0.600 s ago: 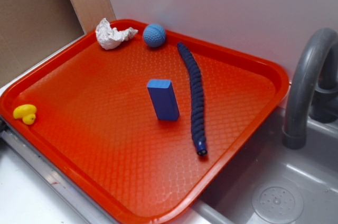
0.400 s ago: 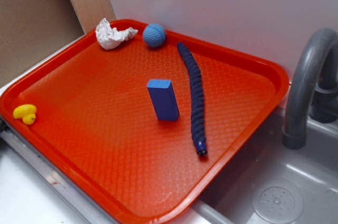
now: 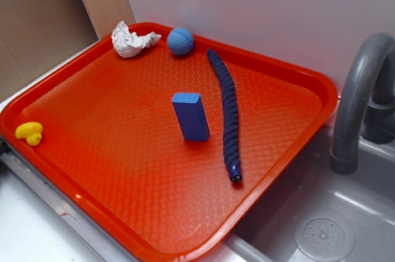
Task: Grab the blue block.
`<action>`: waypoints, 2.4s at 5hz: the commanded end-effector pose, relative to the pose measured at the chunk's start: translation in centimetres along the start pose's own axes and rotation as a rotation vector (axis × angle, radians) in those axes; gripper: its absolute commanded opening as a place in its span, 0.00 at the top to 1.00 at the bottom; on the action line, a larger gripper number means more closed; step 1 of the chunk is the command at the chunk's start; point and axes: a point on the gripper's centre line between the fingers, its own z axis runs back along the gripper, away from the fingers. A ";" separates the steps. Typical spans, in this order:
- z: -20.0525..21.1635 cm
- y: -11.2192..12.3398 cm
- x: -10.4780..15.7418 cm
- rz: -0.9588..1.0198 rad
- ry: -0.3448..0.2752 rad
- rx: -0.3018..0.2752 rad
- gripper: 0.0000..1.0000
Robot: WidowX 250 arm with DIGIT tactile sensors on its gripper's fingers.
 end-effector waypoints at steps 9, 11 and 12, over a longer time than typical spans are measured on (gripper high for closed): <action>-13.3 -17.4 7.0 -0.754 0.210 0.213 0.00; -15.9 -16.9 8.8 -0.797 0.282 0.219 0.00; -17.1 -18.5 8.2 -0.884 0.270 0.143 0.00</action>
